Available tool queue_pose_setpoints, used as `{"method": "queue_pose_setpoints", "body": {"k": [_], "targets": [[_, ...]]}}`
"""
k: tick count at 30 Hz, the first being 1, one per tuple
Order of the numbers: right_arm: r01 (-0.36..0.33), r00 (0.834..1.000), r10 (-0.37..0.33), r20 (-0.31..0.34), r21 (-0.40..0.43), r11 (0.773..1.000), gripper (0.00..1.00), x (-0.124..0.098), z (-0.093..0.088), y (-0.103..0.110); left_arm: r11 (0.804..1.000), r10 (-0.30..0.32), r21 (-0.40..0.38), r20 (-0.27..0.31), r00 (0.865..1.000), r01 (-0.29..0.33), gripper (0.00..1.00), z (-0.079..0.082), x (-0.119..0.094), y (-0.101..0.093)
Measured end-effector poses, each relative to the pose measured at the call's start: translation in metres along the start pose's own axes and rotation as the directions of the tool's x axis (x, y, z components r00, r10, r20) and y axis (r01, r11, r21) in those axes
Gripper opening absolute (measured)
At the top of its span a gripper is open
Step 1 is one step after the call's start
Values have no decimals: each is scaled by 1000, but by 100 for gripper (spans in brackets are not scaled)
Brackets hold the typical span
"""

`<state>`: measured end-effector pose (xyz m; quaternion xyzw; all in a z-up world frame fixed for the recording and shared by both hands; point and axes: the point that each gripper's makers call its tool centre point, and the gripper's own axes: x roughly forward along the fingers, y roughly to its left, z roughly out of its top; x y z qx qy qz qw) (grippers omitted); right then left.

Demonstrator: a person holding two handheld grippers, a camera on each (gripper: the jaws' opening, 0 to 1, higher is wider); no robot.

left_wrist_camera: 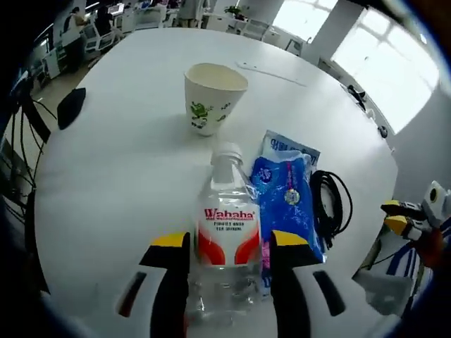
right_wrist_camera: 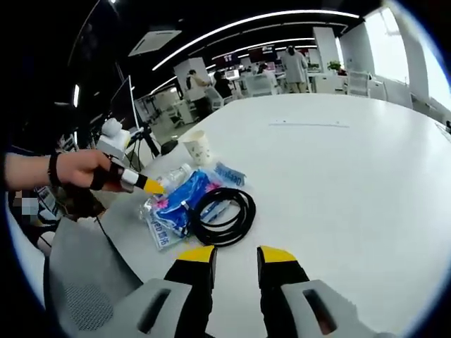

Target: Arrange the tabletop items into an orderly group along one side of the table until the central work area is clear of visible clutter.

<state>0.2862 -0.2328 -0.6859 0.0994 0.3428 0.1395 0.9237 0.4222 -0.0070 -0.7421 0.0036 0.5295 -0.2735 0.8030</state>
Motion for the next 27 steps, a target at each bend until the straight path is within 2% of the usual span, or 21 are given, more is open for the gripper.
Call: {"method": "queue_pose_setpoints", "body": {"k": [7, 9, 11, 22, 27], "targets": [[6, 1000, -6, -1, 3, 1000, 22, -3, -1, -6, 1000, 15, -9, -36, 999, -15, 43, 0, 12, -1], [7, 1000, -7, -2, 2, 1000, 22, -3, -1, -7, 1000, 17, -11, -28, 999, -17, 42, 2, 12, -1], [9, 1000, -9, -2, -1, 1000, 22, -4, -1, -8, 999, 32, 26, -28, 999, -31, 41, 2, 14, 3], [-8, 1000, 8, -13, 2, 1000, 23, 0, -3, -2, 1000, -6, 30, -6, 1000, 6, 38, -3, 9, 1], [-16, 1000, 16, -4, 6, 1000, 24, 1, 1, 2, 1000, -19, 16, 15, 1000, 19, 37, -5, 4, 2]]}}
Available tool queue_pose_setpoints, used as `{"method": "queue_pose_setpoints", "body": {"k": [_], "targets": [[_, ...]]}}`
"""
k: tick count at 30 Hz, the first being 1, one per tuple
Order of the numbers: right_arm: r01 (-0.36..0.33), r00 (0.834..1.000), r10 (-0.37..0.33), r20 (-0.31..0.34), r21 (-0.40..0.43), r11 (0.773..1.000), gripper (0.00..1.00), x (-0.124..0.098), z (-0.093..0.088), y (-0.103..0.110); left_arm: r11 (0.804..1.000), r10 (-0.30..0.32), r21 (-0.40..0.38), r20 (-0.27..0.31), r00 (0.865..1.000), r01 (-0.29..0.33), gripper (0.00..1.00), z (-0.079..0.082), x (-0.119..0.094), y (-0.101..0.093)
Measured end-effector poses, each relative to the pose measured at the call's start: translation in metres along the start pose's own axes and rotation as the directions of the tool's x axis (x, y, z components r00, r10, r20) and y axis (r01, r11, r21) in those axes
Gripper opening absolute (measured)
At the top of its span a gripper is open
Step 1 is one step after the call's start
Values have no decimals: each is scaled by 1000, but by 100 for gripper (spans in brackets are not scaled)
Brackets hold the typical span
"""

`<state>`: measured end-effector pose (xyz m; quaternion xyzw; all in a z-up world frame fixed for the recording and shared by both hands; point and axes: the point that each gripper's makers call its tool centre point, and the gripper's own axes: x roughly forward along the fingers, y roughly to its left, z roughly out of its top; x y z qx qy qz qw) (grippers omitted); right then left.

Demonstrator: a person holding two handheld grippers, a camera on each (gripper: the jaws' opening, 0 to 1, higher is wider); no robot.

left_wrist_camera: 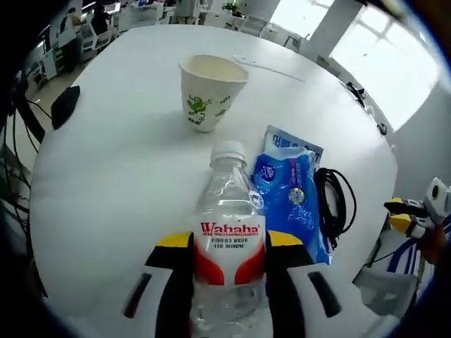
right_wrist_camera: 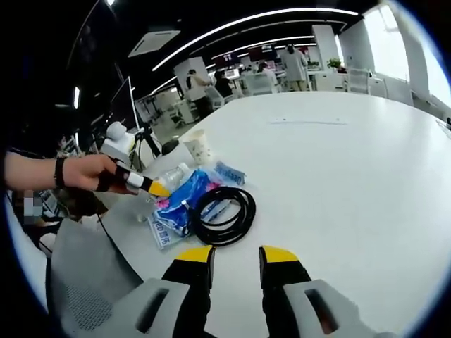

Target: Arrange the tabletop items into an orderly group along one side of the table until the central work area is clear of visible clutter.

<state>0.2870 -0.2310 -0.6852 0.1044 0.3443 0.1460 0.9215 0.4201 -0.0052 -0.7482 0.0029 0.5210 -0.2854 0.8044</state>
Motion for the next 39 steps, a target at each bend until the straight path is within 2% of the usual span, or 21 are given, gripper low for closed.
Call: {"method": "queue_pose_setpoints", "body": {"k": [7, 19, 33, 39], "targets": [[-9, 1000, 9, 19, 4, 1000, 24, -1, 4, 5, 1000, 10, 6, 30, 1000, -10, 37, 1, -9, 5], [-17, 1000, 17, -2, -10, 1000, 23, -3, -5, 9, 999, 30, -27, 80, 996, -28, 37, -3, -21, 11], [-49, 999, 49, -7, -16, 999, 24, 0, -4, 19, 999, 41, -28, 127, 991, -38, 37, -12, -36, 3], [-68, 998, 67, -12, -27, 997, 24, 2, -2, 25, 999, 45, 6, 155, 987, -47, 37, -16, -45, -2]]}}
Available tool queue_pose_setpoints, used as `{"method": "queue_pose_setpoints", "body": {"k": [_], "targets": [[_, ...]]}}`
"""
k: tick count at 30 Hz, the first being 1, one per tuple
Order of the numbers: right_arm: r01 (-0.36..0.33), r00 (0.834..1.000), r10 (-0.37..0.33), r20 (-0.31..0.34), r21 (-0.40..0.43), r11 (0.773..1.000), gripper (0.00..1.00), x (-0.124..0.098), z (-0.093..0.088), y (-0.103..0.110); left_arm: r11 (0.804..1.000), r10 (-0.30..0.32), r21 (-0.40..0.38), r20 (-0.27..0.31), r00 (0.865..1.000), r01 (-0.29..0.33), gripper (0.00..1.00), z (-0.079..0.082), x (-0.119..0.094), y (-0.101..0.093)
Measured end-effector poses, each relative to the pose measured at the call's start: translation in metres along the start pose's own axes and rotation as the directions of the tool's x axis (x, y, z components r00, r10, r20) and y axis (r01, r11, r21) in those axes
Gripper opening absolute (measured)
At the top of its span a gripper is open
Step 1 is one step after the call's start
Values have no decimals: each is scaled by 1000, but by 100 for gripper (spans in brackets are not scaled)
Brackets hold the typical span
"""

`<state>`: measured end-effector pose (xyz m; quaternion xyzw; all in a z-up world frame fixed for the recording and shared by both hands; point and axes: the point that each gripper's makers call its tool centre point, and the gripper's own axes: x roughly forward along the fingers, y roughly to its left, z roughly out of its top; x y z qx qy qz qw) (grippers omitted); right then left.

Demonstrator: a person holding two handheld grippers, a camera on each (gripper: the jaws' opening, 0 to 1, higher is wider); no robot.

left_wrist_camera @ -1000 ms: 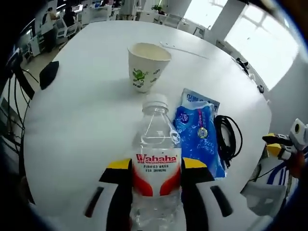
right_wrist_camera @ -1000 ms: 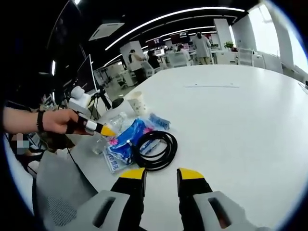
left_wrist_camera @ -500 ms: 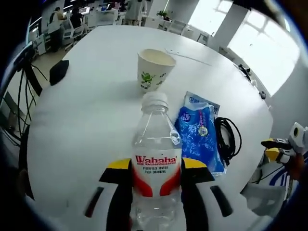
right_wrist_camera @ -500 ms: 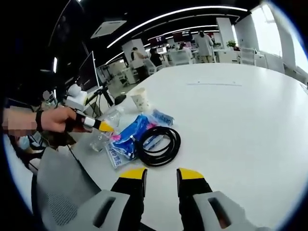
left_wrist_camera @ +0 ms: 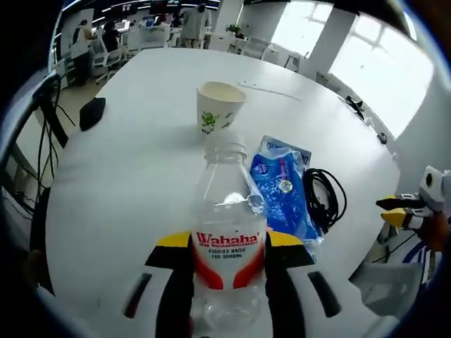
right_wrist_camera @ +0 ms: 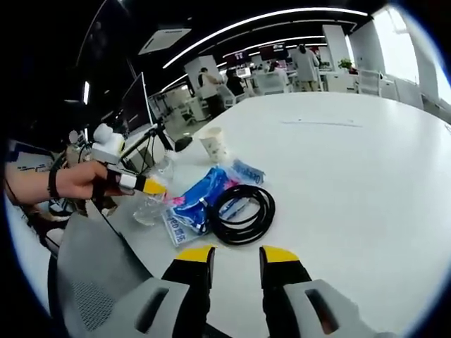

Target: Arrange the tabletop items into an orderly group along one side of the table until the central work area is clear of visible clutter.

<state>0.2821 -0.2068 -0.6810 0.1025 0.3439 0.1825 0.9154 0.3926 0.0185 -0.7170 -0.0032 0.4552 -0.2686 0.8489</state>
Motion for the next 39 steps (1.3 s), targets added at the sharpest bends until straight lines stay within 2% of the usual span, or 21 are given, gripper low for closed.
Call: {"method": "queue_pose_setpoints", "body": {"k": [17, 26, 30, 39], "targets": [[-47, 999, 47, -12, -17, 999, 24, 8, 1, 16, 999, 39, 25, 79, 996, -41, 37, -4, -29, 2], [-48, 999, 48, -12, -16, 999, 25, 7, 0, 16, 996, 64, 58, 137, 989, -72, 37, -1, -40, 3], [-46, 999, 46, -13, -12, 999, 25, 7, -1, 15, 996, 38, 74, 151, 988, -49, 37, -5, -42, -1], [-41, 999, 41, -20, -7, 999, 28, 2, -7, 11, 987, 70, 127, 192, 979, -95, 38, -13, -47, -1]]}}
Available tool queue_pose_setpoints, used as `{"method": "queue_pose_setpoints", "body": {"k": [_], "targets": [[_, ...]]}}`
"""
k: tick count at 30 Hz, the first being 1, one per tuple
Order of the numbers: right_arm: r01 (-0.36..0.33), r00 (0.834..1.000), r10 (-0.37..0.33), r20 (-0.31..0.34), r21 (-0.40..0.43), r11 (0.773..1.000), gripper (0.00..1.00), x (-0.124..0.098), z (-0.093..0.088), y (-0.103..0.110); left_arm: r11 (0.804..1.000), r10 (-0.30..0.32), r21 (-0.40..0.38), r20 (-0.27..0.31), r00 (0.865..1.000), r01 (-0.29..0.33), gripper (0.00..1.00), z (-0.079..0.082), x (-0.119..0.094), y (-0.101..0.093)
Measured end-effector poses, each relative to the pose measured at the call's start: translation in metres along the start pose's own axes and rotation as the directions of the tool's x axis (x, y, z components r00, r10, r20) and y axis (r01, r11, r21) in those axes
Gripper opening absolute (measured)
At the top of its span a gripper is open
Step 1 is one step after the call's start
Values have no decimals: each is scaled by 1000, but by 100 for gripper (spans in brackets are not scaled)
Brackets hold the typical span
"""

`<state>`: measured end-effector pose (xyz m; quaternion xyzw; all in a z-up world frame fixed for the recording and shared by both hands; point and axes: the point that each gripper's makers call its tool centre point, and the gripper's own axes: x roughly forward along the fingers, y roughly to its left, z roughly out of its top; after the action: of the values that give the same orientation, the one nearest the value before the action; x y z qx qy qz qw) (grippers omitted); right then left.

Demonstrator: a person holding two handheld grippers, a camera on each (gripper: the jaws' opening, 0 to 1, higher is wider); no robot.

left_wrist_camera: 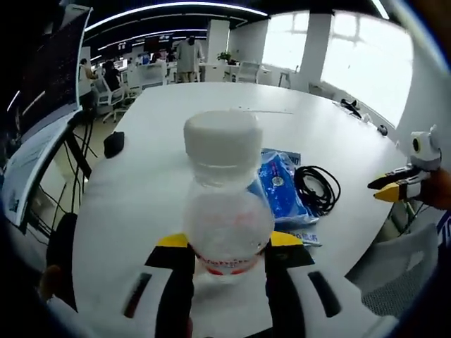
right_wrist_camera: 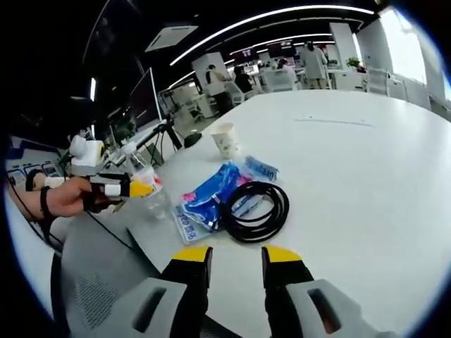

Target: Arrange the tabletop items into an orderly group along one side of the table until the central work area is clear of visible clutter.

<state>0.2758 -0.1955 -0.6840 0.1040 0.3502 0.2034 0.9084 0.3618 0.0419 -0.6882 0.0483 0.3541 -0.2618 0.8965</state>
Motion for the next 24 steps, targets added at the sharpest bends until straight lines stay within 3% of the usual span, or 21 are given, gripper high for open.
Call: {"method": "queue_pose_setpoints", "body": {"k": [15, 24], "targets": [[-5, 1000, 5, 0, -19, 1000, 38, -4, -3, 1, 997, 66, 25, 24, 998, -66, 38, -4, 2, 3], [-9, 1000, 9, -3, -20, 1000, 40, -4, -5, 5, 998, 65, -15, 23, 998, -64, 39, -5, 4, 6]]}}
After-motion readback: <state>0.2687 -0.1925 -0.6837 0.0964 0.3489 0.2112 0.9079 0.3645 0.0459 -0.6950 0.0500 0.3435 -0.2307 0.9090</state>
